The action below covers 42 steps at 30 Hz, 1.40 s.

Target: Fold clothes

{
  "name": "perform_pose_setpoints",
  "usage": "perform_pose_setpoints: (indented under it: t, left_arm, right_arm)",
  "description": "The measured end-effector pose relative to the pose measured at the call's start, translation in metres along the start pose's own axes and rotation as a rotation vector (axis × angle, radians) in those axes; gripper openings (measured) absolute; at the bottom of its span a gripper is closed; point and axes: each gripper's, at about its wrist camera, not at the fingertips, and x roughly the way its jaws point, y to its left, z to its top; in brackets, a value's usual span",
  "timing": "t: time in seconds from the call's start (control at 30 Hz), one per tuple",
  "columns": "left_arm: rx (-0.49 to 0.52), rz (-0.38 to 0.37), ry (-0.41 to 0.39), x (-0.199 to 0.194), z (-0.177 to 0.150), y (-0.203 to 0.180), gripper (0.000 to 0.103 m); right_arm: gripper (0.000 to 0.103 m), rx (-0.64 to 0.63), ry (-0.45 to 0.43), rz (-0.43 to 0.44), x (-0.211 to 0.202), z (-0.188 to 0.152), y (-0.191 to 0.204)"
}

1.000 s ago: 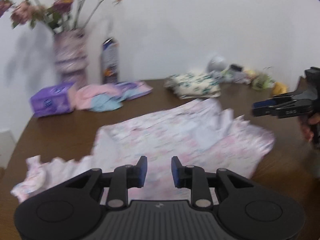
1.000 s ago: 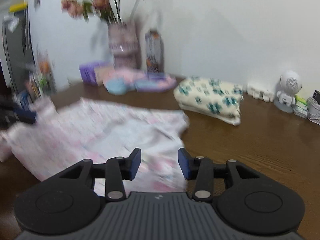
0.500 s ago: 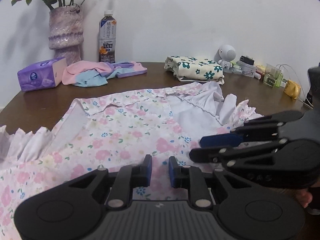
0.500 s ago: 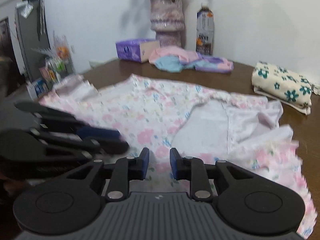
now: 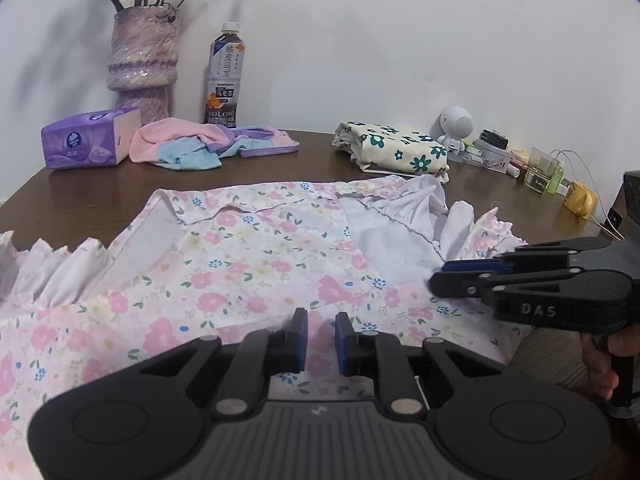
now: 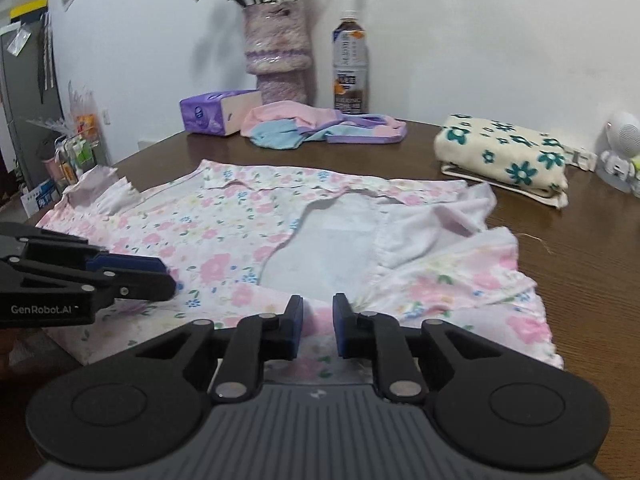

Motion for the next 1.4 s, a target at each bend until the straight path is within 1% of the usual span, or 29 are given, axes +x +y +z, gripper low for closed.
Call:
perform_pose_setpoints:
  t: [0.1, 0.23, 0.57, 0.7, 1.1, 1.2, 1.27, 1.3, 1.33, 1.37, 1.4]
  left_arm:
    - [-0.016, -0.002, -0.001, 0.0, 0.0, 0.003, 0.01]
    - [-0.022, 0.003, -0.003, -0.001, -0.001, 0.003, 0.01]
    - [-0.034, 0.022, -0.007, -0.004, -0.003, 0.001, 0.01]
    - [-0.038, 0.025, -0.008, -0.004, -0.004, 0.002, 0.01]
    - [-0.035, 0.04, -0.01, -0.006, -0.004, -0.001, 0.01]
    - [-0.045, 0.039, -0.013, -0.006, -0.004, 0.0, 0.01]
    - [-0.05, 0.039, -0.015, -0.006, -0.004, 0.0, 0.01]
    - [-0.048, 0.038, -0.015, -0.006, -0.004, 0.0, 0.01]
    - [-0.047, 0.038, -0.016, -0.006, -0.004, 0.0, 0.01]
    - [-0.047, 0.034, -0.018, -0.007, -0.003, 0.0, 0.011]
    - [-0.037, 0.037, -0.041, -0.011, -0.003, -0.003, 0.011]
  right_arm:
    - [0.013, 0.007, -0.003, 0.0, -0.005, -0.003, -0.008]
    - [0.013, 0.004, -0.011, -0.06, -0.01, -0.006, -0.018]
    - [0.014, 0.055, -0.014, -0.124, -0.02, -0.012, -0.054]
    - [0.014, 0.072, -0.013, -0.127, -0.022, -0.014, -0.062]
    - [0.014, 0.062, -0.012, -0.134, -0.021, -0.014, -0.06]
    - [0.018, 0.077, -0.027, -0.119, -0.023, -0.014, -0.062]
    - [0.02, 0.095, -0.069, -0.107, -0.033, -0.014, -0.062]
    - [0.023, 0.096, -0.094, -0.108, -0.04, -0.013, -0.06]
    - [0.029, 0.098, -0.12, -0.11, -0.047, -0.012, -0.058]
    - [0.032, 0.093, -0.142, -0.095, -0.056, -0.012, -0.053]
    - [0.036, 0.088, -0.164, -0.077, -0.065, -0.013, -0.047]
